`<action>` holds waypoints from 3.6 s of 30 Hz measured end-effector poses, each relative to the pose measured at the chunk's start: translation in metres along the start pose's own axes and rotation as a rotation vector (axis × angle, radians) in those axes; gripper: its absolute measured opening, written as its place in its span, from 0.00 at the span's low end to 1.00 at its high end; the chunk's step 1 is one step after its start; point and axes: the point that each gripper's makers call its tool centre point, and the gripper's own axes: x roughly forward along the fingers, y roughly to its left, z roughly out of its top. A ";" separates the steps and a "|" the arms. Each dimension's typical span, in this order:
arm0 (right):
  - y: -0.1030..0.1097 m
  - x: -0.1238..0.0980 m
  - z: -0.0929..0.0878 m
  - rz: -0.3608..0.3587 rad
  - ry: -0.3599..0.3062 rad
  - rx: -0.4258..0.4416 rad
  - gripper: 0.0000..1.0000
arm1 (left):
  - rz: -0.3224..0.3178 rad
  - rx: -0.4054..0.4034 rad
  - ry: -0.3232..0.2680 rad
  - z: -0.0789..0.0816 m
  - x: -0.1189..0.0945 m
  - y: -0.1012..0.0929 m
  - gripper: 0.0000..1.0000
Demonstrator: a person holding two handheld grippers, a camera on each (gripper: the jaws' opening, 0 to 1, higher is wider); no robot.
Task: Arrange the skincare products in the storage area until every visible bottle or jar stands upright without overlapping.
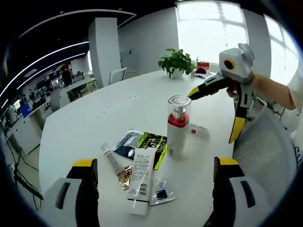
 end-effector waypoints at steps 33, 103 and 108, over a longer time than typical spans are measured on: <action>0.021 -0.026 0.024 -0.131 -0.105 0.004 1.00 | 0.044 -0.039 -0.045 -0.004 -0.035 -0.009 0.99; 0.013 -0.015 0.005 -0.138 -0.103 0.102 1.00 | -0.011 0.058 0.351 -0.076 0.061 0.031 0.64; 0.016 -0.016 0.006 -0.130 -0.110 0.106 1.00 | -0.005 0.091 0.401 -0.085 0.069 0.036 0.59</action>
